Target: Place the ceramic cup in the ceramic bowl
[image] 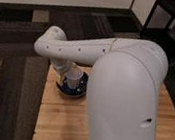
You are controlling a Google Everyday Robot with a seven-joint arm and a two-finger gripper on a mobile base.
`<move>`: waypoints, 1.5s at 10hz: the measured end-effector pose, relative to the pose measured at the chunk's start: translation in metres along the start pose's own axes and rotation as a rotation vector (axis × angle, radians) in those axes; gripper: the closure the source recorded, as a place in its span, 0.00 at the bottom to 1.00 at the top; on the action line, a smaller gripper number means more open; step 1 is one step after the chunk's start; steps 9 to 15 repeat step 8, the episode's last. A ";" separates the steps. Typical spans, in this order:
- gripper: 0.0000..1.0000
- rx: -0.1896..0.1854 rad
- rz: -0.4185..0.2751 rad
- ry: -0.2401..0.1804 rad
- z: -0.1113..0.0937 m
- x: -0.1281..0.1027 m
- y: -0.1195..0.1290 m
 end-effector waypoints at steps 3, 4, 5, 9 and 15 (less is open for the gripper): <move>0.20 0.001 -0.001 -0.003 -0.012 -0.002 -0.001; 0.20 0.000 0.000 -0.006 -0.017 -0.002 -0.003; 0.20 0.001 0.001 -0.005 -0.016 -0.001 -0.003; 0.20 0.001 0.000 -0.005 -0.016 -0.002 -0.003; 0.20 0.001 0.000 -0.005 -0.016 -0.002 -0.003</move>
